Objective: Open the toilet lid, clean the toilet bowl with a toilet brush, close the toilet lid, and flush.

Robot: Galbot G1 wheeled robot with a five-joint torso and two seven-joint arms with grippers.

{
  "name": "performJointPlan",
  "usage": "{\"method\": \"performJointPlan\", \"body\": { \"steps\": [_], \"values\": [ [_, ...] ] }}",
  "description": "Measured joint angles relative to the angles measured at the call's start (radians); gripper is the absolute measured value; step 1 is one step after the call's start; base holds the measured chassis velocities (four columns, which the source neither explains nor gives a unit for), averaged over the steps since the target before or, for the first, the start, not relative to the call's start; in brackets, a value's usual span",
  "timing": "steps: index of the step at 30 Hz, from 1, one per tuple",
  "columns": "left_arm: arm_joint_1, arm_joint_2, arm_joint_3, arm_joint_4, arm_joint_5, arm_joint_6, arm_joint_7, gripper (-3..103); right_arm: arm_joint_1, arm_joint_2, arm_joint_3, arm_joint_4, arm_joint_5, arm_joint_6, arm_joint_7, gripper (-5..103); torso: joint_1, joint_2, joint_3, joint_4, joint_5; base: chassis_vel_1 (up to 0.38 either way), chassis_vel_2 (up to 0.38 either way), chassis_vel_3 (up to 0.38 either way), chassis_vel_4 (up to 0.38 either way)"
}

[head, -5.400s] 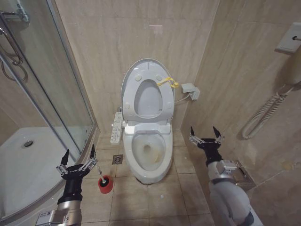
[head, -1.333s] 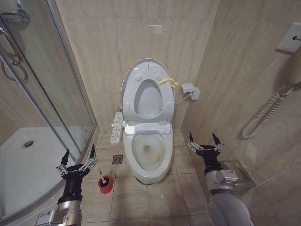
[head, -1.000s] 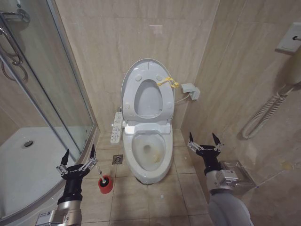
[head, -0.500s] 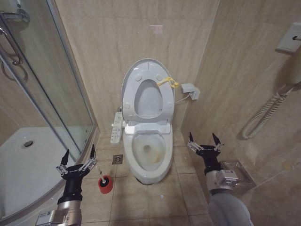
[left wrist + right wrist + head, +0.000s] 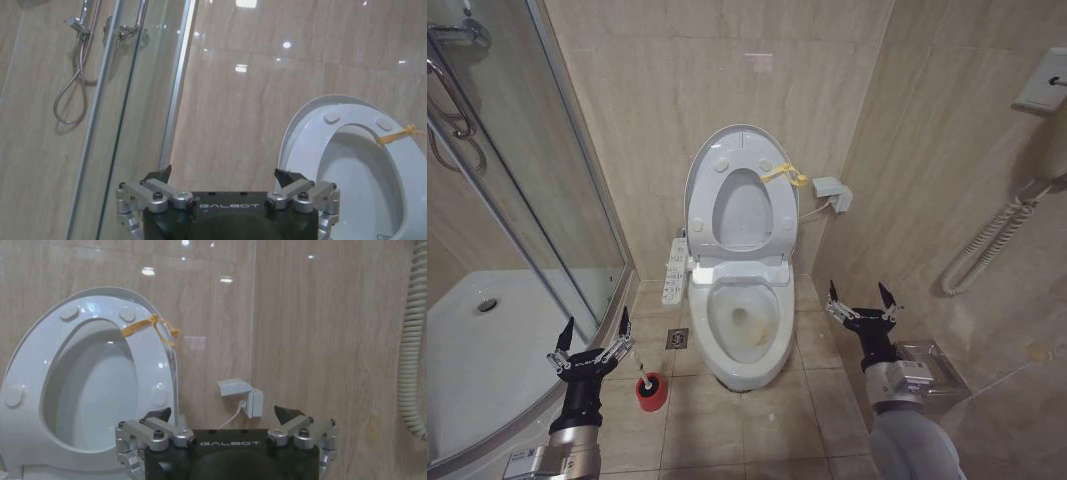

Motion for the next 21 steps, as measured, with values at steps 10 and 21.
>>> {"method": "performJointPlan", "body": {
  "steps": [10, 21],
  "values": [
    [0.000, 0.000, 0.000, 0.000, 0.000, 0.000, 0.000, 100, 0.000, 0.000, 0.000, 0.000, 0.000, 0.000, 0.000, 100, 0.000, 0.000, 0.000, 0.0000, 0.0000, 0.000, 0.000, 0.000, 0.000],
    [0.000, 0.000, 0.000, 0.000, 0.000, 0.000, 0.000, 100, 0.000, 0.000, 0.000, 0.000, 0.000, 0.000, 0.000, 100, 0.000, 0.000, 0.000, 0.0000, 0.0000, 0.000, 0.000, 0.000, 0.000]
  ]
}}
